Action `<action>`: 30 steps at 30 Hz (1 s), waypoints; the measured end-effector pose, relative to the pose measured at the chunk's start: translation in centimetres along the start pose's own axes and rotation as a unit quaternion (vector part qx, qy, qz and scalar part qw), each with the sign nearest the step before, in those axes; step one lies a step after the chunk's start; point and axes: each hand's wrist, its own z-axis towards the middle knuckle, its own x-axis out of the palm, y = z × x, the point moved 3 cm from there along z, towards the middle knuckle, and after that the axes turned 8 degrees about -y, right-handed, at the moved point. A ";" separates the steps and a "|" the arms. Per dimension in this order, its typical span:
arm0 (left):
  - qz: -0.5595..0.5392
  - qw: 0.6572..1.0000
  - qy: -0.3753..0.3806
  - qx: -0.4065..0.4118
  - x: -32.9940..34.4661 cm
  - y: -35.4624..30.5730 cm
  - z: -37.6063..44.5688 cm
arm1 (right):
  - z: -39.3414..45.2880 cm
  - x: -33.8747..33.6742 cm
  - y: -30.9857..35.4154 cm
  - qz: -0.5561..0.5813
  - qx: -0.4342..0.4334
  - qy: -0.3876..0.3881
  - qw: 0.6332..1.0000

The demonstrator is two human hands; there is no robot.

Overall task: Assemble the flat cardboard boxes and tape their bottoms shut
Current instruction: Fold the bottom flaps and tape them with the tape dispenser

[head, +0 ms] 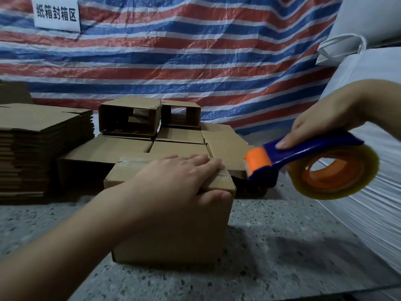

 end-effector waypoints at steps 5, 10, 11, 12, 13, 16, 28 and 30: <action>-0.018 1.000 -0.004 0.010 -0.1 0.0 -0.2 | 2.5 3.6 1.9 -0.227 0.022 -0.013 0.974; -0.009 1.000 -0.001 0.009 0.1 0.0 -0.3 | 6.4 9.8 0.2 -0.188 -0.005 -0.142 0.972; -0.011 1.000 -0.006 0.009 0.1 0.0 -0.2 | 6.7 10.9 -0.1 -0.170 -0.026 -0.208 0.963; -0.013 1.000 -0.011 0.008 0.2 0.1 -0.2 | 6.9 11.9 -0.3 -0.151 -0.040 -0.274 0.949; -0.013 1.000 -0.015 0.007 0.2 0.1 -0.1 | 7.1 13.0 -0.5 -0.132 -0.044 -0.331 0.933; -0.012 1.000 -0.025 0.008 0.4 0.3 0.0 | 7.6 16.5 -0.7 -0.086 -0.040 -0.420 0.903; -0.010 1.000 -0.011 0.009 0.2 0.0 -0.2 | 4.5 12.3 1.9 0.312 -0.133 -0.467 0.817; -0.012 1.000 -0.009 0.011 0.1 0.0 -0.1 | 3.8 10.0 3.6 0.517 -0.206 -0.410 0.722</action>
